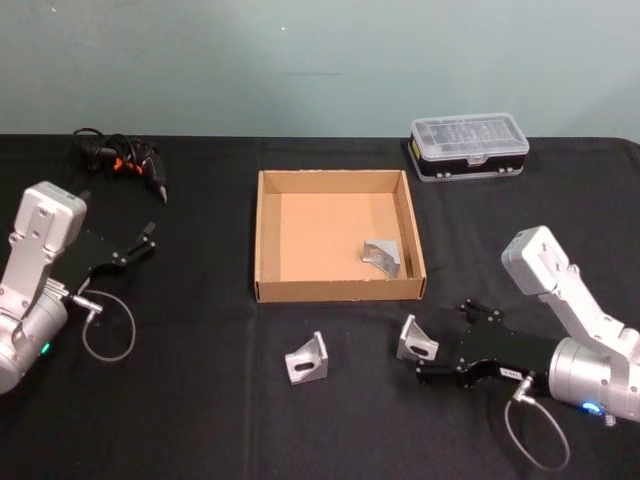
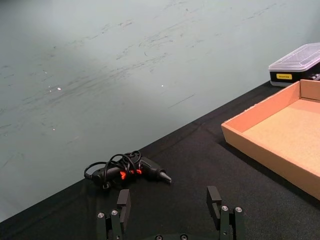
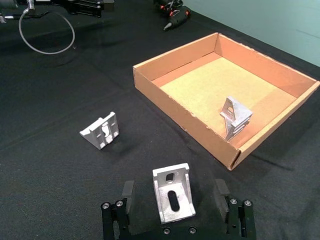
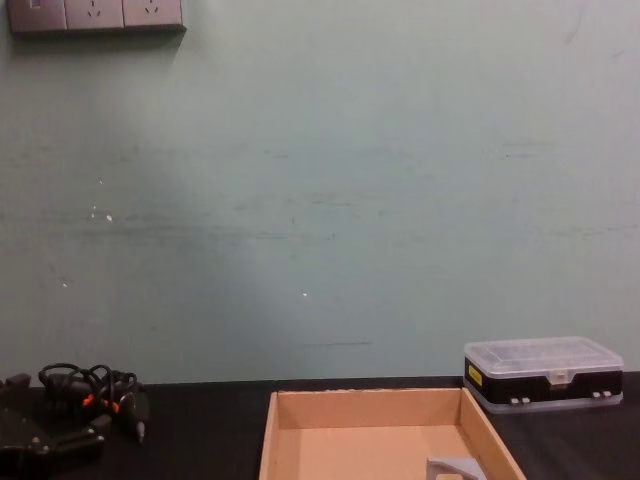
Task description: Use one hand to pick up the angle iron from the table and place it into the box.
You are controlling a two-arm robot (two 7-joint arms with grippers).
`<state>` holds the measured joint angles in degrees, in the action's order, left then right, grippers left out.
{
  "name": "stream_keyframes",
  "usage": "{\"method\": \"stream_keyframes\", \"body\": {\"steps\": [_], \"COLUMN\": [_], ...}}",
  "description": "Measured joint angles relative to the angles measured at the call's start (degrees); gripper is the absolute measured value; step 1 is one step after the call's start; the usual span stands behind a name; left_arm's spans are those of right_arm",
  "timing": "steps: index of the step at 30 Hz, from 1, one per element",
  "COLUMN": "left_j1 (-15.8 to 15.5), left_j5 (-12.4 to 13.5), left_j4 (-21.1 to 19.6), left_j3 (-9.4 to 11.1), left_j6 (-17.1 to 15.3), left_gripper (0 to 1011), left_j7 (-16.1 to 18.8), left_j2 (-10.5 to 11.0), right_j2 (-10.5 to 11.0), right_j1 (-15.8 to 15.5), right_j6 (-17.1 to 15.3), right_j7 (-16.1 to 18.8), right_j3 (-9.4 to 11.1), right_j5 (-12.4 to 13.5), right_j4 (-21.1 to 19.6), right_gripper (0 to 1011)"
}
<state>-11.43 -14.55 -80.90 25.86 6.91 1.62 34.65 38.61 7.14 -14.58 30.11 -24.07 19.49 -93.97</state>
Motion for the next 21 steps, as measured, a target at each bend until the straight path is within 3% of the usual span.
{"method": "stream_keyframes", "body": {"steps": [21], "left_j1": [0.0], "left_j5": [0.0], "left_j4": [0.0], "left_j3": [0.0], "left_j6": [0.0], "left_gripper": [1000], "left_j7": [0.0], "left_j2": [0.0], "right_j2": [-2.0], "right_j1": [4.2], "right_j6": [-0.4], "right_j7": [1.5], "right_j3": [-2.9], "right_j5": [-1.4], "right_j4": [3.9], "right_gripper": [1000]}}
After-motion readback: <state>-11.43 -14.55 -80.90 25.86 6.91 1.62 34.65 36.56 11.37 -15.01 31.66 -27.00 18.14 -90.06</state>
